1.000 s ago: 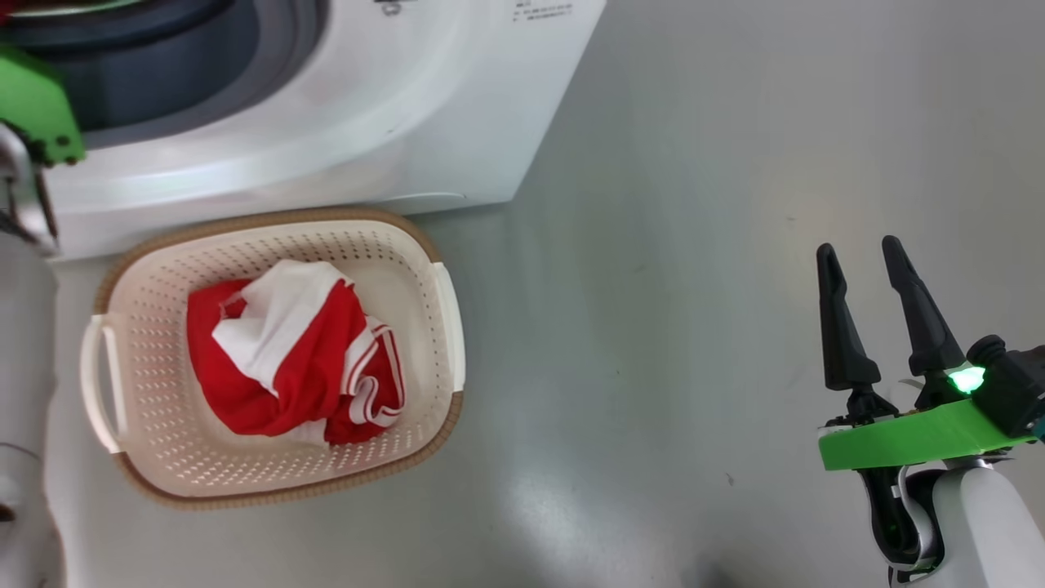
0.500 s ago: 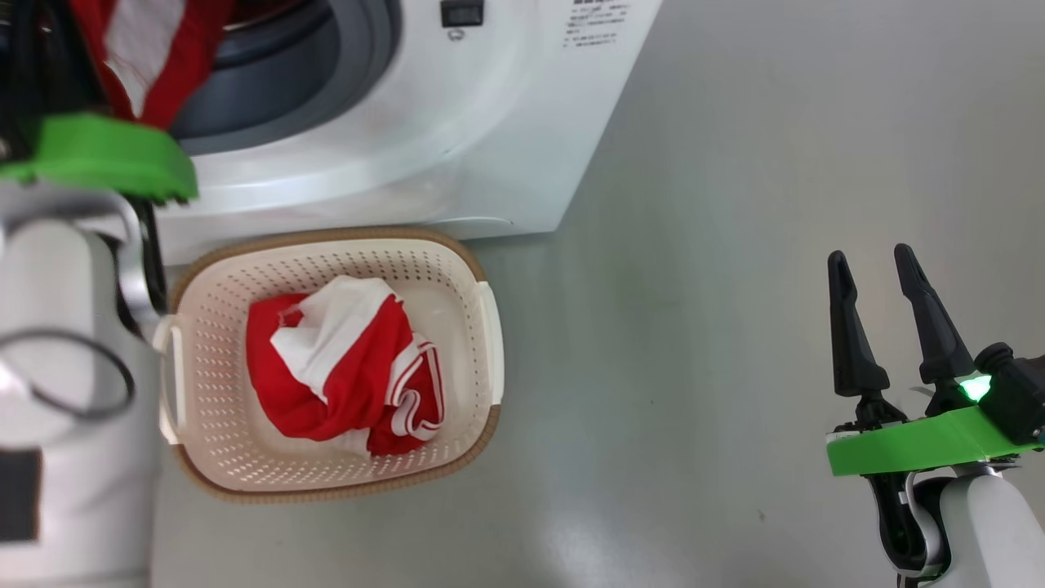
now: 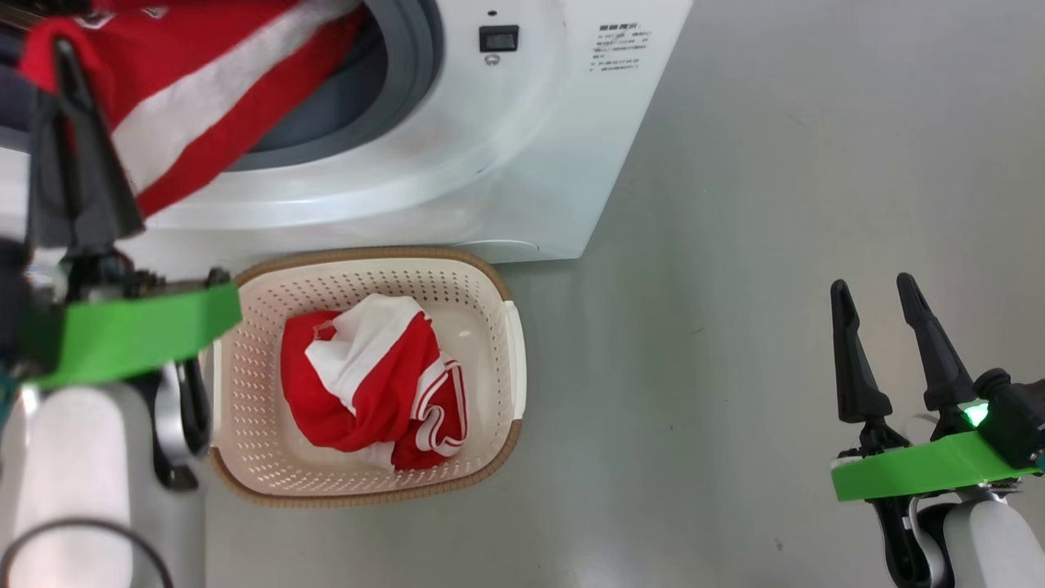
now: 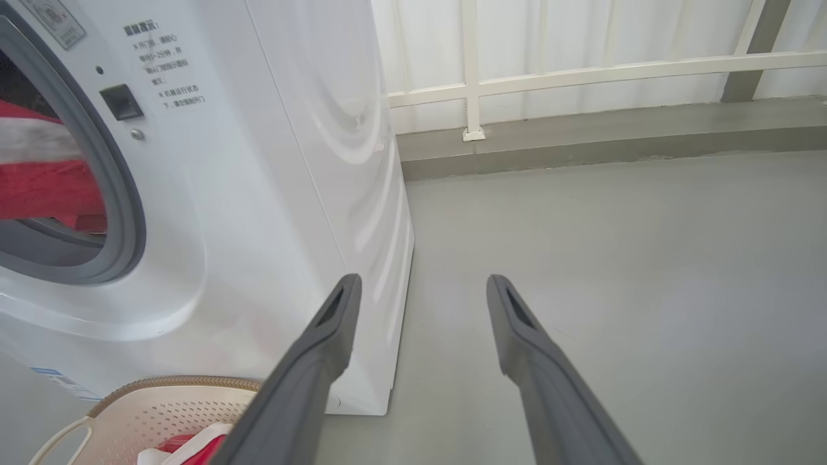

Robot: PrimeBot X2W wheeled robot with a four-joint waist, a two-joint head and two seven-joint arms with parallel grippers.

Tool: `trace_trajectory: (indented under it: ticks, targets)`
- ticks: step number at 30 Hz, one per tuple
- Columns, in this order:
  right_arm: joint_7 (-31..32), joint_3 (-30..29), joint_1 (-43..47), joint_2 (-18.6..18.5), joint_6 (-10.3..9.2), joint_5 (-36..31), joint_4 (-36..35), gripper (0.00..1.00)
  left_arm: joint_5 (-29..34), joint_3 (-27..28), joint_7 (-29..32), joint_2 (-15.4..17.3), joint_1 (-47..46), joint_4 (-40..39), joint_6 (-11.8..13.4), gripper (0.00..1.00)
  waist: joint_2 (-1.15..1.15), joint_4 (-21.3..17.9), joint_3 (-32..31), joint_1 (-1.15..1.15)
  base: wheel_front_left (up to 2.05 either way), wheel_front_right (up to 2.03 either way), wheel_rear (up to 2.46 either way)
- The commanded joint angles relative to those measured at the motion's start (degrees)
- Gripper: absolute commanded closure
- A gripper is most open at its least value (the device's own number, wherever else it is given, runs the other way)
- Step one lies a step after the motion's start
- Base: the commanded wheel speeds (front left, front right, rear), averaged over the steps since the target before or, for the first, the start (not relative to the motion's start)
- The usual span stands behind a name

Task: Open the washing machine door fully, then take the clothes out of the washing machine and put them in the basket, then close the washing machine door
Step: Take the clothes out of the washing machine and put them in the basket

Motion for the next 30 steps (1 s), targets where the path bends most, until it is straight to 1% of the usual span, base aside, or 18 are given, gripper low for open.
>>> trace_trajectory:
  ticks: [1, 5, 11, 15, 18, 20, 25, 26, 30]
  targets:
    - [-0.36, 1.09, 0.98, -0.25, 0.36, -0.47, -1.4, 0.0, 0.5, 1.79, -0.27, 1.33, 1.02, -2.3, -0.35, 1.0, 0.0, 0.15, -0.16, 0.0, 0.0, 0.0, 0.0]
    - [-0.36, 1.04, 1.46, -0.25, 0.36, -0.77, -1.37, 0.0, 1.03, 2.08, -0.27, 0.47, 4.56, -9.1, -0.33, 1.0, 0.0, 0.44, -0.72, 0.0, 0.0, 0.0, 0.0]
    - [-0.36, 1.21, 1.98, -0.28, 0.36, -0.91, -1.32, 0.0, 2.3, 1.67, -0.27, -0.17, 8.59, -18.5, 0.6, 1.0, 0.0, 0.51, -1.33, 0.0, 0.0, 0.0, 0.0]
    - [-0.36, 1.22, 2.28, -0.29, 0.36, -1.06, -1.5, 0.0, 1.97, 0.99, -0.27, -0.48, 10.32, -21.35, 1.2, 1.0, 0.0, 0.72, -1.17, 0.0, 0.0, 0.0, 0.0]
    - [-0.36, 1.44, 2.2, -0.29, 0.36, -1.08, -1.5, 0.0, 0.91, 0.64, -0.27, -0.64, 12.12, -19.17, 1.3, 1.0, 0.0, 0.61, -1.03, 0.0, 0.0, 0.0, 0.0]
    - [-0.36, 1.64, 2.05, -0.29, 0.36, -1.04, -1.45, 0.0, 0.44, 0.12, -0.27, -0.72, 13.12, -16.55, 0.9, 1.0, 0.0, 0.43, -0.85, 0.0, 0.0, 0.0, 0.0]
    - [-0.36, 1.98, 1.7, -0.28, 0.36, -0.86, -1.63, 0.0, -0.66, -0.9, -0.27, -0.84, 14.58, -9.66, 0.79, 1.0, 0.0, -0.11, 0.22, 0.0, 0.0, 0.0, 0.0]
    - [-0.36, 1.88, 1.42, -0.28, 0.36, -0.74, -1.77, 0.0, -1.57, -1.14, -0.27, -0.86, 14.58, -6.45, 0.68, 1.0, 0.0, -0.23, 1.05, 0.0, 0.0, 0.0, 0.0]
    - [-0.36, 1.87, 0.47, -0.27, 0.36, -0.54, -2.07, 0.0, -2.47, -2.35, -0.27, -0.88, 13.66, 0.49, -0.37, 1.0, 0.0, -0.5, 3.13, 0.0, 0.0, 0.0, 0.0]
